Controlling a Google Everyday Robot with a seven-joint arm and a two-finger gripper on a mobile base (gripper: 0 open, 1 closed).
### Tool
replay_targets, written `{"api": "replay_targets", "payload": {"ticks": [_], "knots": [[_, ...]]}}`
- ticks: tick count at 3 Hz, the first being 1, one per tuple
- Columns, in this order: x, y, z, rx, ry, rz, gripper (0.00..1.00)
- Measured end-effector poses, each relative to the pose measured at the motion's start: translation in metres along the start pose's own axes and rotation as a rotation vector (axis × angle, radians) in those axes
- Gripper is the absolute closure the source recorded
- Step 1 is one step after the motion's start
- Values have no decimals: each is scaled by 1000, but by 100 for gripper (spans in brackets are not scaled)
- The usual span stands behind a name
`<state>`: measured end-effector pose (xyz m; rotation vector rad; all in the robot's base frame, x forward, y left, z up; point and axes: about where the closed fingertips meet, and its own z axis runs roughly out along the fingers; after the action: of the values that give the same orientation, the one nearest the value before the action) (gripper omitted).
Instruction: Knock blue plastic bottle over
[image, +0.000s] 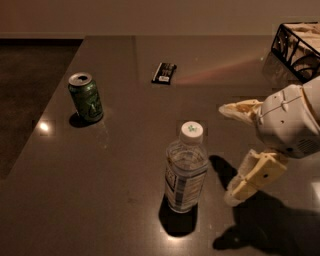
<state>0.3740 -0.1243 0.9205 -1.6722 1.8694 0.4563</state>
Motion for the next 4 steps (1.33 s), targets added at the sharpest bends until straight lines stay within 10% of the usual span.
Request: {"api": "replay_targets", "payload": {"ticks": [2, 4], "knots": [[-39, 33, 20, -105, -140, -17, 0], [-60, 40, 34, -155, -184, 14, 41]]}}
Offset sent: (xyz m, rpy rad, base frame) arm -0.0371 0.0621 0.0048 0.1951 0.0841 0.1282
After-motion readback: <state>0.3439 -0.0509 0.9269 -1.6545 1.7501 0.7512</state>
